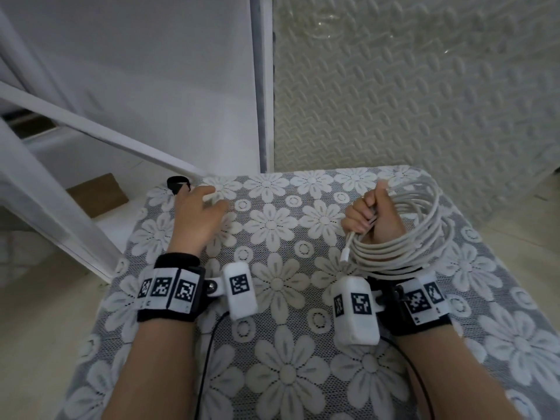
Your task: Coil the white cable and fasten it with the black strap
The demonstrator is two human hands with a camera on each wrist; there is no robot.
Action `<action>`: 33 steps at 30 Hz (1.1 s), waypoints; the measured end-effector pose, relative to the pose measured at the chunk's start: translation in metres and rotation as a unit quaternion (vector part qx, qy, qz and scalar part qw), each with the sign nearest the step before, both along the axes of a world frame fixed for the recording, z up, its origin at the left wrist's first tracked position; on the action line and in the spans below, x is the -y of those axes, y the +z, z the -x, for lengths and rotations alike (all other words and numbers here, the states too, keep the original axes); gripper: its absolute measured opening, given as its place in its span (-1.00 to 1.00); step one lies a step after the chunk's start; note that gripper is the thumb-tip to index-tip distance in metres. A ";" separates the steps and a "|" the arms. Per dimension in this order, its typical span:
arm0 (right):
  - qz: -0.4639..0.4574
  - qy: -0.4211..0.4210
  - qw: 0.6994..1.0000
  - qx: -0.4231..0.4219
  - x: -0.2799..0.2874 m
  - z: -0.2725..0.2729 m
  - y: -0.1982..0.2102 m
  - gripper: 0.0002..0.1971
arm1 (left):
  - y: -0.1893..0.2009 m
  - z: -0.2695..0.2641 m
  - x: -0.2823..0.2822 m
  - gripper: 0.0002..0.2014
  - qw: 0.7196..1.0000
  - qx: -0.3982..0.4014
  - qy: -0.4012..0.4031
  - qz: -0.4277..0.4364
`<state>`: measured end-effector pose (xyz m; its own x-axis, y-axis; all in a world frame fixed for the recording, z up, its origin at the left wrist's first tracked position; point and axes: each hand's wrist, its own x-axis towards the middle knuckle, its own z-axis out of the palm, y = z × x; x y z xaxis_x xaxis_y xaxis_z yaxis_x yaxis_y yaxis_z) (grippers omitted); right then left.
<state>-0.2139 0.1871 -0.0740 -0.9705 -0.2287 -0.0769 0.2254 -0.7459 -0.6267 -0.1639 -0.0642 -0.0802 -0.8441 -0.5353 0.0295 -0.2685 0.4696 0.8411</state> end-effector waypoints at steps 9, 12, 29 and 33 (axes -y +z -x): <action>-0.031 0.060 0.997 0.028 0.080 0.006 0.006 -0.33 | 0.003 -0.008 0.022 -0.57 0.983 -0.074 0.090 -0.144; -0.063 0.067 0.995 0.025 0.121 0.006 0.009 -0.54 | -0.006 -0.006 0.034 -0.45 0.970 -0.082 0.091 -0.209; -0.063 0.150 0.985 0.050 0.154 0.013 -0.014 -0.27 | 0.001 0.003 0.040 -0.48 0.902 -0.093 0.017 -0.422; -0.033 0.165 0.985 0.047 0.150 0.016 -0.015 -0.24 | 0.002 0.005 0.040 -0.53 0.903 -0.086 0.026 -0.421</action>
